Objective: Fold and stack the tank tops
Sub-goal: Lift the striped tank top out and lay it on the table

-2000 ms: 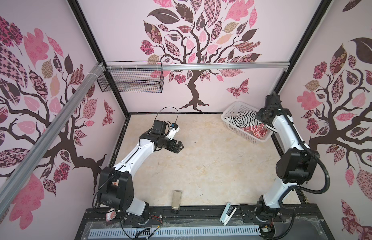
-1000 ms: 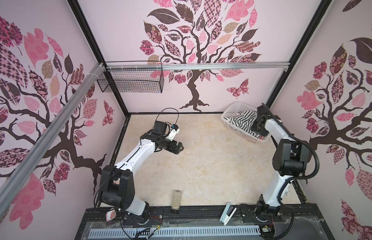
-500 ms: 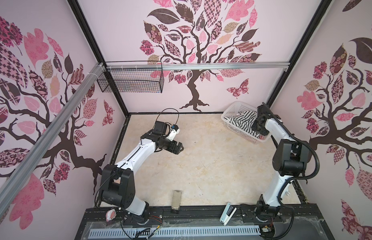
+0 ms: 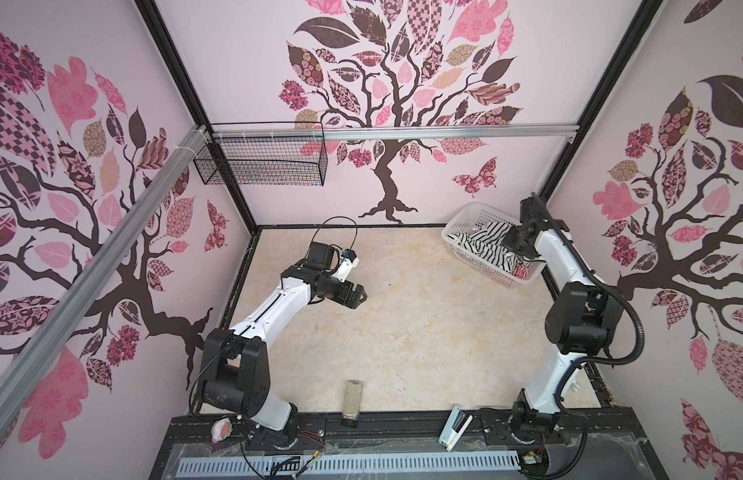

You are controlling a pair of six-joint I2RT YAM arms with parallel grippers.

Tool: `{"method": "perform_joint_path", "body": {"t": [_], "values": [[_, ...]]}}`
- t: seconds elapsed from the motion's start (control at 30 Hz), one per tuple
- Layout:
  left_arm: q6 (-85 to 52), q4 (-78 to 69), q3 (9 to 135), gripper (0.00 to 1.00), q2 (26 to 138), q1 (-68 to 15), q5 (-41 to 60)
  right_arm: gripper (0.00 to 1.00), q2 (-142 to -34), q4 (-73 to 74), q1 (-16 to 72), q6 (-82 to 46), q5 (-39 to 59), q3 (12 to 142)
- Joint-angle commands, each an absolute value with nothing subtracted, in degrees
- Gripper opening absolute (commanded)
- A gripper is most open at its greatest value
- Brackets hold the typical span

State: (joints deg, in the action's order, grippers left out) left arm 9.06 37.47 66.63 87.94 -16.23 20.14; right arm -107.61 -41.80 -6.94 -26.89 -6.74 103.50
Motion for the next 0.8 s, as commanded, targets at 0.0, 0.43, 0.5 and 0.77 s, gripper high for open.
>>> {"method": "perform_joint_path", "body": {"t": [0.0, 0.43, 0.5, 0.77], "values": [[9.18, 36.33, 65.39, 0.98, 88.04, -16.27, 19.25, 0.00, -99.23, -43.58, -6.37, -28.12, 1.75, 114.05], [3.79, 30.94, 63.46, 0.98, 85.87, -13.01, 14.99, 0.00, -84.91, -17.79, 10.98, -40.07, 34.14, 117.87], [3.37, 30.83, 63.54, 0.98, 85.87, -12.39, 15.33, 0.00, -85.45, -17.23, 15.55, -39.74, 34.44, 119.24], [0.55, 30.05, 63.62, 0.98, 85.52, -7.91, 14.79, 0.00, -89.22, -11.33, 23.57, -44.41, 36.80, 115.62]]}}
